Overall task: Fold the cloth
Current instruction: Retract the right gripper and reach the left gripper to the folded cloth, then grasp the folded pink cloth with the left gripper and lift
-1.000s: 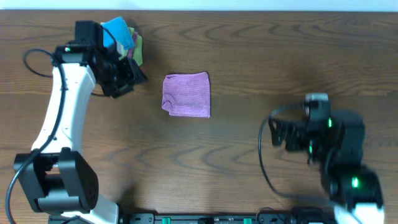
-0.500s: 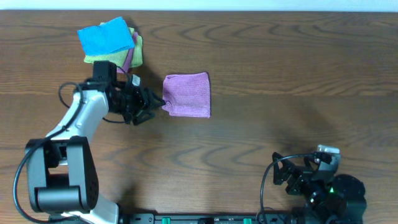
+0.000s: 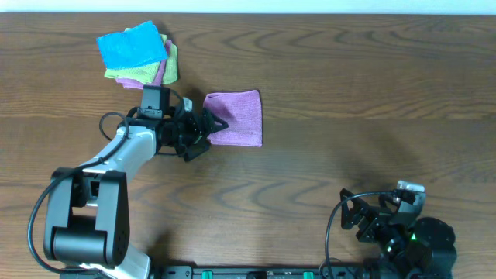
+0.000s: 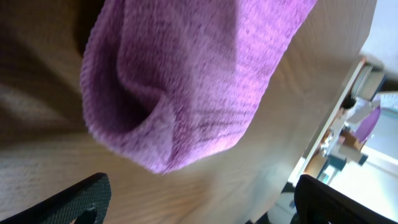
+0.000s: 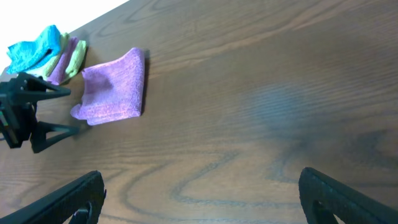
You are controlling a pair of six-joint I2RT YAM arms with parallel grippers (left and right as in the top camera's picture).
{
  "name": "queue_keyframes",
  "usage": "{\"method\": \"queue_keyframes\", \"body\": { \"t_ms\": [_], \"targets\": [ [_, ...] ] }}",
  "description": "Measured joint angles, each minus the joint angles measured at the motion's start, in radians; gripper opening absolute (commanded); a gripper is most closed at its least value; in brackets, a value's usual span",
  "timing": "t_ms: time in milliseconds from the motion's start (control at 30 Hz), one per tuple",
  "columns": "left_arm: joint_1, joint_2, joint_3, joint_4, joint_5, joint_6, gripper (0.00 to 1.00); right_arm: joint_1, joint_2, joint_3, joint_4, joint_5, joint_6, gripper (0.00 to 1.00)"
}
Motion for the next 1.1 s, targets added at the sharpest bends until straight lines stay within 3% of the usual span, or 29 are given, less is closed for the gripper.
{"method": "queue_keyframes", "body": {
  "t_ms": [567,833,933,1000,1100],
  "targets": [
    [-0.079,0.002,0.0,0.058,-0.161,-0.144,0.96,0.0,0.0,0.0,0.0,0.0,0.0,0.99],
    [-0.086,0.07,0.0,0.124,-0.158,-0.198,1.0,0.0,0.0,0.0,0.0,0.0,0.0,0.99],
    [-0.086,0.09,0.002,0.178,-0.143,-0.22,0.79,0.0,0.0,0.0,0.0,0.0,0.0,0.99],
    [-0.087,0.114,0.003,0.212,-0.13,-0.224,0.56,0.0,0.0,0.0,0.0,0.001,0.001,0.99],
    [-0.098,0.137,0.001,0.239,-0.141,-0.229,0.36,0.0,0.0,-0.001,0.0,0.002,0.002,0.99]
  ]
}}
